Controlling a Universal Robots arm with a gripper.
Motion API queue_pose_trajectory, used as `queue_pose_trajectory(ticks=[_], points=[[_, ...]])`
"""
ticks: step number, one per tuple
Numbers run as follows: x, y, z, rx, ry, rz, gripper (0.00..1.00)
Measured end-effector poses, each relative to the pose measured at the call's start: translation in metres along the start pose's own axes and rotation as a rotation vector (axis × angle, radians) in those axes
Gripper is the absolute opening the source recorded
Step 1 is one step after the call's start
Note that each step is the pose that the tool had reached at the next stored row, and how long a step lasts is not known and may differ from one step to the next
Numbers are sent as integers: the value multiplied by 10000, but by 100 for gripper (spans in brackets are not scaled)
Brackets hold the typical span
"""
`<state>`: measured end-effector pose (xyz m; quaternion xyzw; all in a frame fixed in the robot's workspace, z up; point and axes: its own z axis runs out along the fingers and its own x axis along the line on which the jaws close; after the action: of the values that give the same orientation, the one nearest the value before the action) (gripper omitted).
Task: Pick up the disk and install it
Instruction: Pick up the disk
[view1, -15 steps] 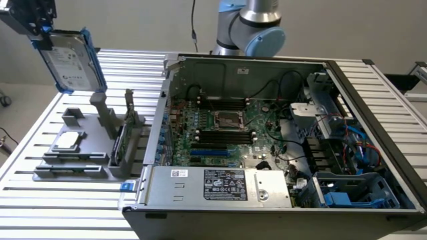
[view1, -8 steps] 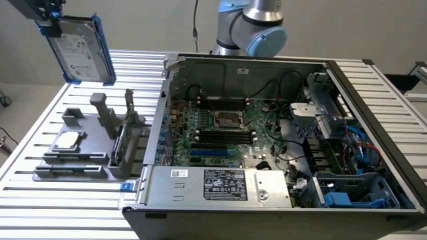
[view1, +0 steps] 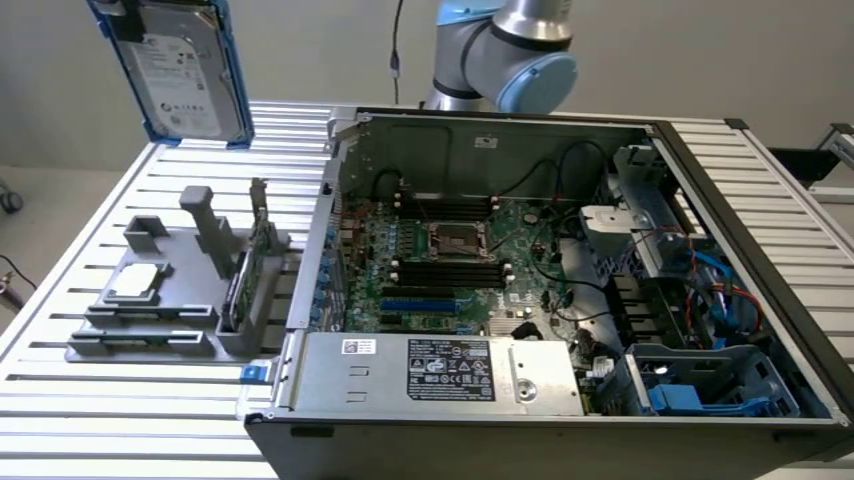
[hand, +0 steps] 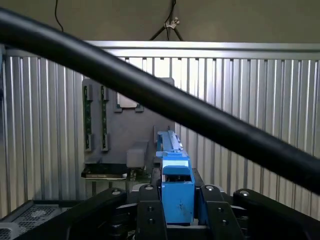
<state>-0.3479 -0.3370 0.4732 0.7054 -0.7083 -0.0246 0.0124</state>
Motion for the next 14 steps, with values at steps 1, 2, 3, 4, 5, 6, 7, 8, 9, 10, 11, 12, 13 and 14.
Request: queue_pose_trajectory(ticks=[1,2,3,4,5,6,7,8,9,10,11,12,13,14], points=[[2,-43,-36,-13,-13,-1,32],[5,-87,-70,-24,-27,-1,32],[8,-133,-103,-33,-45,-3,32],[10,-176,-132,-42,-62,-3,32],[13,-220,-155,-47,-82,-3,32],[16,-264,-178,-51,-101,-4,32],[21,-309,-196,-55,-124,-6,32],[26,-352,-210,-56,-146,-8,32],[31,-400,-223,-57,-173,-8,32],[37,-445,-233,-57,-201,-10,32],[44,-490,-243,-57,-230,-12,32],[52,-535,-251,-57,-257,-13,32],[60,-579,-260,-56,-283,-15,32],[68,-624,-268,-57,-308,-16,32]])
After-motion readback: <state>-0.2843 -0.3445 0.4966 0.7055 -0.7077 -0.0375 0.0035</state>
